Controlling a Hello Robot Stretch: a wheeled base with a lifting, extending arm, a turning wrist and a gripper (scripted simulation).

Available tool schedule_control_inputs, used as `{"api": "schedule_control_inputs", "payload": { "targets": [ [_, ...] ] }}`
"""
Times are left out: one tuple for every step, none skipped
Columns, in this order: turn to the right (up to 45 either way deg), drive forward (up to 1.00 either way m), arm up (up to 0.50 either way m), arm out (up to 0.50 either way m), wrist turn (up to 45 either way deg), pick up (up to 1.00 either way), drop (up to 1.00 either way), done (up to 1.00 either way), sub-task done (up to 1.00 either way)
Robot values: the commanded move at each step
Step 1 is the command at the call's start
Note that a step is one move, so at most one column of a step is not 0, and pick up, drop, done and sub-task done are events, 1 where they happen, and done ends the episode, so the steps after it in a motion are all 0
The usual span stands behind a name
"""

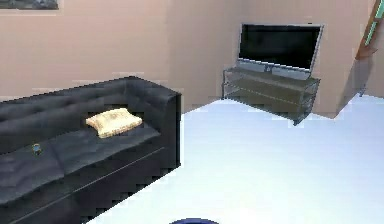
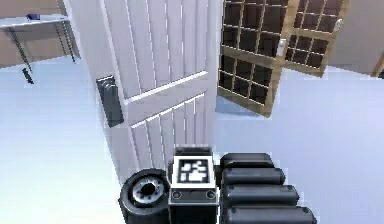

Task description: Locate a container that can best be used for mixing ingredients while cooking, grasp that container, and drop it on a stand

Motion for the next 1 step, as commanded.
{"api": "schedule_control_inputs", "payload": {
  "targets": [
    [0.0, 0.65, 0.00, 0.00, 0.0, 0.00, 0.00, 0.00, 0.00]
  ]
}}
